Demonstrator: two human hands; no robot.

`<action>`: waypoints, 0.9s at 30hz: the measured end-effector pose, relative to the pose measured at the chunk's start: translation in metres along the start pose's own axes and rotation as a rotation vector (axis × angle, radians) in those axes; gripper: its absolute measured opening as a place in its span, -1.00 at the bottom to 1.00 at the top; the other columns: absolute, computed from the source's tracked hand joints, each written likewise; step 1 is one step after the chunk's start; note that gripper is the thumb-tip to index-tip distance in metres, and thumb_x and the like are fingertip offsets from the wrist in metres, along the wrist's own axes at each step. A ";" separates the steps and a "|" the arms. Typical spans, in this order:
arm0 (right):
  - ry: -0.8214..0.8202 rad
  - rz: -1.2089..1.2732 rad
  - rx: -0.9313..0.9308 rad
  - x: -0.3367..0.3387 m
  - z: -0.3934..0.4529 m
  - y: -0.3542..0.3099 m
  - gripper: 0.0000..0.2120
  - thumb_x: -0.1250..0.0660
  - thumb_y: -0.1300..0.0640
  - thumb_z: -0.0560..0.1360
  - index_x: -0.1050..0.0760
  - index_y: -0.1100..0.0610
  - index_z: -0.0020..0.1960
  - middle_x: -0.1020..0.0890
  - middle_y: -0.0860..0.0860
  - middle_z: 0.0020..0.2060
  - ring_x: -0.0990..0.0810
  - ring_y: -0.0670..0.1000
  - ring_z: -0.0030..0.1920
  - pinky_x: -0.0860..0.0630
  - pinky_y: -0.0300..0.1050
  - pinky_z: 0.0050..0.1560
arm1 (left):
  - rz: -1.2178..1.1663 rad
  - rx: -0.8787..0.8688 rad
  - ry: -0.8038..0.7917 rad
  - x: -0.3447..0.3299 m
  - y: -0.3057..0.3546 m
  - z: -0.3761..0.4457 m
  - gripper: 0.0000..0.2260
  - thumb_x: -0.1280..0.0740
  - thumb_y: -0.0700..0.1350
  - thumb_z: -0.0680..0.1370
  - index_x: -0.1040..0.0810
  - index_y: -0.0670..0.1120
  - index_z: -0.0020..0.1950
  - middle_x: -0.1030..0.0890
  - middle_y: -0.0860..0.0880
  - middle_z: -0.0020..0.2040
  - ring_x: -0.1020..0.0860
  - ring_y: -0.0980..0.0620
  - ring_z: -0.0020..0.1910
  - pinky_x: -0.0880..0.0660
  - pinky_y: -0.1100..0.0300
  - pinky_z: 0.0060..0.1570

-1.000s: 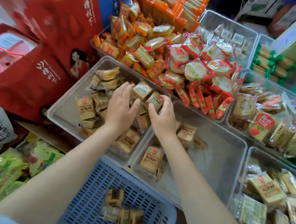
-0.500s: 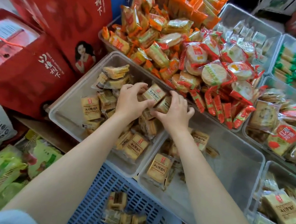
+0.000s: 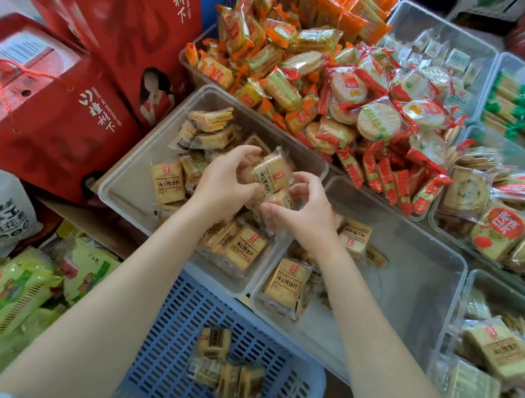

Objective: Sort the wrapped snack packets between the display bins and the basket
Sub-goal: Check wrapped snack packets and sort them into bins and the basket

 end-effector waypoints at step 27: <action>0.240 0.766 -0.219 0.027 -0.317 0.077 -0.55 -0.42 -0.16 0.45 -0.64 0.17 0.14 -0.75 0.03 -0.01 -0.71 -0.01 0.04 -0.60 -0.18 0.00 | -0.623 0.240 -0.428 -0.075 0.012 -0.274 -0.64 -0.46 -0.12 0.58 -0.52 -0.04 0.36 -0.70 -0.10 0.17 -0.68 -0.13 0.14 -0.62 -0.14 0.15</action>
Point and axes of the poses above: each hand's wrist, its own z-axis towards the middle knuckle, its own x-axis out of the back of the hand, y = z × x, the point moved 9 cm from there along z, towards the middle knuckle
